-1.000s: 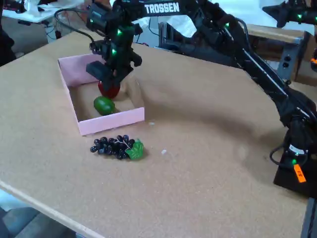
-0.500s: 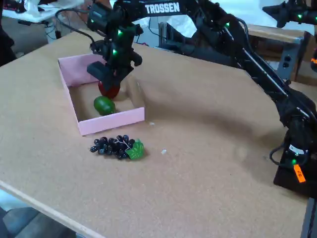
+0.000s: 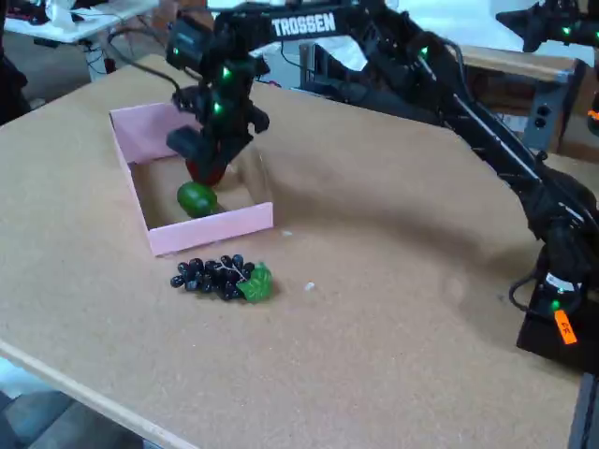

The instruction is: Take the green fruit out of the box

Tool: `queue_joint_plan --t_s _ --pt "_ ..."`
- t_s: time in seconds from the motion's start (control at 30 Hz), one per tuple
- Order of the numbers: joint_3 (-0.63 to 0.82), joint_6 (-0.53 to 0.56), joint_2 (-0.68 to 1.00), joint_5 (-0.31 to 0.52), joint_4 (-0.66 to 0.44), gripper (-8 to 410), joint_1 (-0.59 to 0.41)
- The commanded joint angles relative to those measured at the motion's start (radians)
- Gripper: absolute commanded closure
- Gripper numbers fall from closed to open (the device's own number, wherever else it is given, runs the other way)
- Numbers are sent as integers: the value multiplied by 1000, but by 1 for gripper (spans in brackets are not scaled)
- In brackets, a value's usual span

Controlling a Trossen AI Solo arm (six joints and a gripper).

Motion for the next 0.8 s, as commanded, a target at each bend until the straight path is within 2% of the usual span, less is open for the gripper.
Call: queue_joint_plan --t_s 0.0,0.4,0.77 --pt "1 -1 22 -43 28 189 -1" --pt "2 -6 54 -81 67 187 -3" --pt "2 -1 53 -81 62 123 -4"
